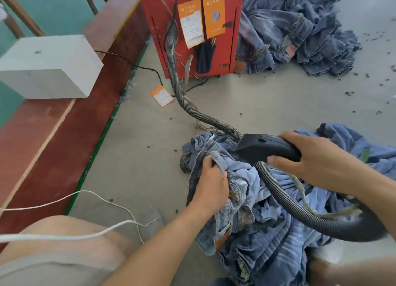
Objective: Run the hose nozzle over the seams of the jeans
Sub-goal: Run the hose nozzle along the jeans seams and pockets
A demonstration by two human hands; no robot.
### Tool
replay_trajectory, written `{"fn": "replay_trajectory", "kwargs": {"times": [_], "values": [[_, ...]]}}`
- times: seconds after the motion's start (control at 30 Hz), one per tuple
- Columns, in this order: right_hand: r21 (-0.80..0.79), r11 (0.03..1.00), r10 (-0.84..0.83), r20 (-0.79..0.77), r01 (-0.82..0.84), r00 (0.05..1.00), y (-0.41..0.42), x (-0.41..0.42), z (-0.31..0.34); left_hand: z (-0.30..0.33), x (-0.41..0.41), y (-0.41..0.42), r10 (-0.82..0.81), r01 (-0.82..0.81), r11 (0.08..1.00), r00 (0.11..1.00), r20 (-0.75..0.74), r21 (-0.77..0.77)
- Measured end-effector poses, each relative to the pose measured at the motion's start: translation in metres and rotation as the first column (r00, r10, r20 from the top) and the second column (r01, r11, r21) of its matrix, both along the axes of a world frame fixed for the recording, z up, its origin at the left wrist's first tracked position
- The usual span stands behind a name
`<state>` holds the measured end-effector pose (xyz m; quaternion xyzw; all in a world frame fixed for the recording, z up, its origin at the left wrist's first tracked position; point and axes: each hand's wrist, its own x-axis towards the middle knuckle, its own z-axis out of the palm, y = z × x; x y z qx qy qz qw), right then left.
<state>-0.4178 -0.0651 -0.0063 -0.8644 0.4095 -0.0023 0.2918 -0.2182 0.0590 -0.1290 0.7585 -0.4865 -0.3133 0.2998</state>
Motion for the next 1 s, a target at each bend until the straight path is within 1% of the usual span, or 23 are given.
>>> {"fn": "replay_trajectory", "kwargs": {"times": [0.03, 0.1, 0.17, 0.2, 0.27, 0.33, 0.37, 0.43, 0.53, 0.57, 0.6, 0.67, 0.7, 0.77, 0.8, 0.87, 0.93, 1.0], "values": [[0.022, 1.0, 0.015, 0.002, -0.015, 1.0, 0.002, 0.0, 0.003, 0.002, -0.003, 0.002, -0.063, 0.065, 0.997, 0.997, 0.045, -0.047], [0.06, 0.996, 0.062, -0.026, -0.06, 0.998, 0.007, 0.003, 0.009, 0.001, -0.009, 0.004, -0.15, 0.166, 0.983, 0.974, 0.171, -0.08], [0.09, 0.992, 0.097, -0.065, -0.091, 0.993, 0.013, 0.007, 0.011, 0.002, -0.015, 0.004, -0.151, 0.177, 0.978, 0.966, 0.208, -0.113], [0.076, 0.993, 0.091, -0.076, -0.085, 0.993, 0.015, 0.011, 0.009, 0.001, -0.017, 0.005, -0.167, 0.199, 0.973, 0.957, 0.238, -0.119], [-0.006, 1.0, -0.001, -0.08, 0.001, 0.997, 0.013, 0.019, 0.005, -0.001, -0.02, 0.006, -0.211, 0.253, 0.962, 0.924, 0.318, -0.097], [-0.08, 0.989, -0.13, -0.086, 0.123, 0.988, 0.005, 0.021, 0.006, -0.002, -0.02, 0.009, -0.226, 0.264, 0.961, 0.92, 0.319, -0.08], [-0.084, 0.983, -0.171, -0.08, 0.164, 0.982, 0.001, 0.017, 0.009, -0.001, -0.019, 0.01, -0.213, 0.247, 0.966, 0.927, 0.308, -0.078], [0.002, 0.987, -0.163, -0.04, 0.163, 0.986, -0.006, 0.004, 0.019, 0.0, -0.014, 0.009, -0.165, 0.198, 0.977, 0.941, 0.296, -0.083], [0.234, 0.97, -0.062, -0.032, 0.067, 0.998, 0.005, -0.005, 0.028, -0.001, -0.012, 0.007, -0.125, 0.17, 0.978, 0.942, 0.311, -0.122], [0.279, 0.959, -0.038, -0.048, 0.05, 0.998, 0.01, -0.002, 0.025, -0.002, -0.013, 0.006, -0.131, 0.182, 0.974, 0.939, 0.318, -0.134], [0.291, 0.955, -0.038, -0.051, 0.051, 0.998, 0.012, 0.004, 0.018, -0.002, -0.014, 0.006, -0.139, 0.192, 0.97, 0.939, 0.315, -0.146], [0.258, 0.958, -0.128, -0.014, 0.127, 0.992, 0.01, 0.015, 0.004, -0.003, -0.015, 0.004, -0.139, 0.182, 0.97, 0.96, 0.243, -0.163], [0.236, 0.955, -0.186, 0.006, 0.18, 0.983, 0.006, 0.018, 0.0, -0.002, -0.016, 0.004, -0.13, 0.159, 0.971, 0.977, 0.167, -0.177], [0.229, 0.944, -0.251, 0.034, 0.237, 0.967, 0.0, 0.016, 0.0, 0.002, -0.014, 0.003, -0.114, 0.103, 0.971, 0.993, -0.04, -0.216], [0.236, 0.942, -0.256, 0.04, 0.24, 0.966, -0.002, 0.013, 0.001, 0.002, -0.012, 0.002, -0.1, 0.068, 0.975, 0.984, -0.149, -0.21], [0.229, 0.947, -0.238, 0.035, 0.224, 0.971, -0.003, 0.004, 0.003, -0.001, -0.007, 0.0, -0.023, -0.014, 0.993, 0.951, -0.309, -0.117], [0.205, 0.959, -0.208, 0.03, 0.198, 0.978, -0.002, -0.001, 0.006, -0.003, -0.003, -0.001, 0.071, -0.083, 0.997, 0.899, -0.432, -0.007], [0.216, 0.965, -0.154, 0.006, 0.149, 0.988, 0.0, 0.001, 0.009, -0.002, -0.003, -0.001, 0.09, -0.091, 0.996, 0.849, -0.521, 0.022]]}}
